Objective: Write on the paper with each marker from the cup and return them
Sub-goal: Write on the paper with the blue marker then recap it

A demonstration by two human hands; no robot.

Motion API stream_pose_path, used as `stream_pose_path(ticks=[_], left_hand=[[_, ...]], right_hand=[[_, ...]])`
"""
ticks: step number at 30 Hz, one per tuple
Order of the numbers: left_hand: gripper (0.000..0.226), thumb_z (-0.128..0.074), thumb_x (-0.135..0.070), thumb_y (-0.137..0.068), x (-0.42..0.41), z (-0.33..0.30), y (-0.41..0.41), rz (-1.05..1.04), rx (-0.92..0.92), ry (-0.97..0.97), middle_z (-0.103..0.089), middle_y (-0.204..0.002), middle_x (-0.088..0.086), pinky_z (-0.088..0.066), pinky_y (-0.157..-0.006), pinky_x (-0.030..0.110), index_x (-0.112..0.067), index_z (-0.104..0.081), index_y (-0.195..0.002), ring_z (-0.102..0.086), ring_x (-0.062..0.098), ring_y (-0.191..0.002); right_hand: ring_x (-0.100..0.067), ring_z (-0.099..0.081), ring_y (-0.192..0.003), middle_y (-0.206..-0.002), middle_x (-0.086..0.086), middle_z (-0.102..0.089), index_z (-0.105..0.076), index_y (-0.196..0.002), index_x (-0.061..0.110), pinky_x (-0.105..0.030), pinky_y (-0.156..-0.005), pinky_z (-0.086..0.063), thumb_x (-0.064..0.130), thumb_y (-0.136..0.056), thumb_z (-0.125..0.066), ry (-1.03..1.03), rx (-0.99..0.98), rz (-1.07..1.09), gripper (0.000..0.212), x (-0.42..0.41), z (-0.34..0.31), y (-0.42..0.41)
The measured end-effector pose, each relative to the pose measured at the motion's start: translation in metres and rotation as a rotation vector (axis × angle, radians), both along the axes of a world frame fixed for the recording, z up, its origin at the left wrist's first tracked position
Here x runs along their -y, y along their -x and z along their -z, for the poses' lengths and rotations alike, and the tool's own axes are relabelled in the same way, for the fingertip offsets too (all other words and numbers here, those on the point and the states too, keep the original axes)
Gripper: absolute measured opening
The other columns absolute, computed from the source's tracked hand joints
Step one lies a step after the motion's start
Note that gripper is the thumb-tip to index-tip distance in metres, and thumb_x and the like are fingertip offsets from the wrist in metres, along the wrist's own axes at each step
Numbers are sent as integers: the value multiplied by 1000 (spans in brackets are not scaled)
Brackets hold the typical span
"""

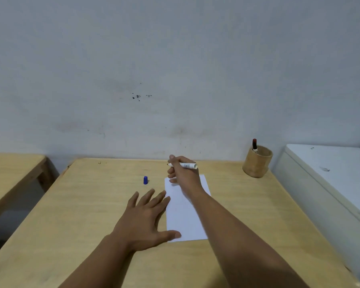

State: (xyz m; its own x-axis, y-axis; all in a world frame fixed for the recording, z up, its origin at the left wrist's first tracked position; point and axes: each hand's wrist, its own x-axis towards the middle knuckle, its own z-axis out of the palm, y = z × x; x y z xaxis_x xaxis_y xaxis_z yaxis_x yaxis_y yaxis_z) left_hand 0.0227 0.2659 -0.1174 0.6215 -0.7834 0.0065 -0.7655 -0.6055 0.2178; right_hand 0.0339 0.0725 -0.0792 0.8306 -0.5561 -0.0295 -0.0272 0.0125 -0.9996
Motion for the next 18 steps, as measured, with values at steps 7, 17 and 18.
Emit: stream_pose_path(ticks=[7,17,18], left_hand=[[111,-31,-100,-73,0,4,-1,14,12,28,-1,-170,-18,6,-128,52,-39,-11,-163,6,13,-160],[113,-29,-101,-72,-1,2,-1,11,0,-6,2,-171,-18,9,-127,52,-38,-8,-164,11,11,-159],[115,-29,-101,-71,-2,2,-1,6,-2,-3,2,-171,-17,9,-128,52,-37,-8,-164,11,11,-159]], right_hand=[[-14,-77,-77,-83,-3,-79,-80,-99,15,-29,-73,-64,24,-103,-68,98,24,10,14,2,38,-9],[-12,-71,-56,-73,-10,-79,-69,-83,6,-24,-51,-53,29,-98,-74,161,-95,98,27,2,38,-6],[-14,-71,-55,-72,-12,-79,-68,-83,4,-25,-52,-54,26,-96,-74,148,-100,104,26,2,38,-7]])
